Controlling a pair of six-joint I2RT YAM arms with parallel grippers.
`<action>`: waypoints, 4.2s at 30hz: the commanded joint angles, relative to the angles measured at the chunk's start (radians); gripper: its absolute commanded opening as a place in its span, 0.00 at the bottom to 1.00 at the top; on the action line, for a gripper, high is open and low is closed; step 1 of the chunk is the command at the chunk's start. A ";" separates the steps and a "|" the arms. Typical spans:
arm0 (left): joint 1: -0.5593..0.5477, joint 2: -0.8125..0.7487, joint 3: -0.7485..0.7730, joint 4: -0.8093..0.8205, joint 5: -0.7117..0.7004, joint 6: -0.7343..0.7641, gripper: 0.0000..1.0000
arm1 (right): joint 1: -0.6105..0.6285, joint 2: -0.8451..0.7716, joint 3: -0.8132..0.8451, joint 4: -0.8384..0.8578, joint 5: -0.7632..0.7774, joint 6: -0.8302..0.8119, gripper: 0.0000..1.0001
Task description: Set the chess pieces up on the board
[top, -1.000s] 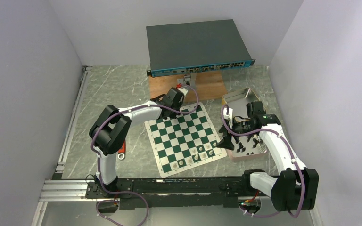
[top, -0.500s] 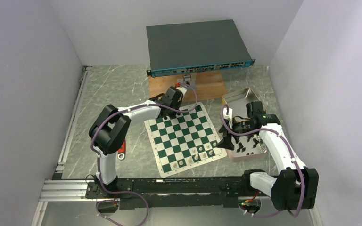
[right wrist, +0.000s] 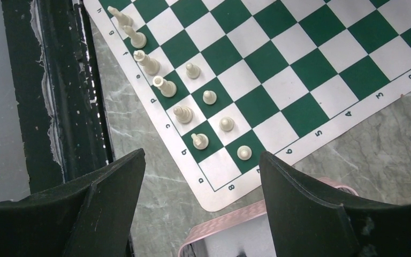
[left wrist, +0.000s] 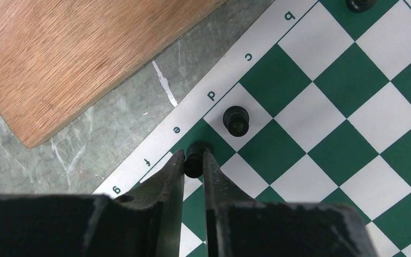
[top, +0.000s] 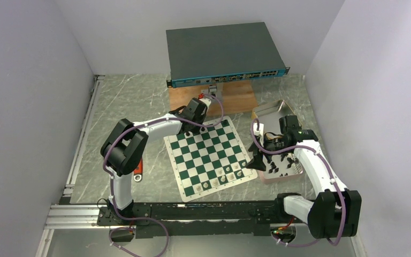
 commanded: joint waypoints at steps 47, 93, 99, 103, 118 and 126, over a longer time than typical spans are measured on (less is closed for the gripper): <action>0.010 0.006 0.034 -0.029 0.021 0.017 0.15 | -0.001 0.015 0.041 -0.031 -0.030 -0.041 0.80; 0.004 -0.497 -0.345 0.187 0.203 -0.047 0.70 | -0.092 -0.025 0.071 -0.058 0.007 -0.037 0.80; 0.004 -0.743 -0.525 0.258 0.221 -0.119 0.80 | -0.213 -0.064 0.077 -0.043 0.053 0.029 0.80; 0.004 -0.845 -0.598 0.262 0.218 -0.148 0.86 | -0.235 -0.058 0.076 -0.033 0.137 0.102 0.80; 0.008 -0.912 -0.642 0.221 0.247 -0.140 0.97 | -0.251 0.065 0.085 0.102 0.593 0.345 0.73; 0.009 -0.908 -0.653 0.236 0.263 -0.143 0.97 | -0.251 0.158 0.070 0.192 0.753 0.443 0.62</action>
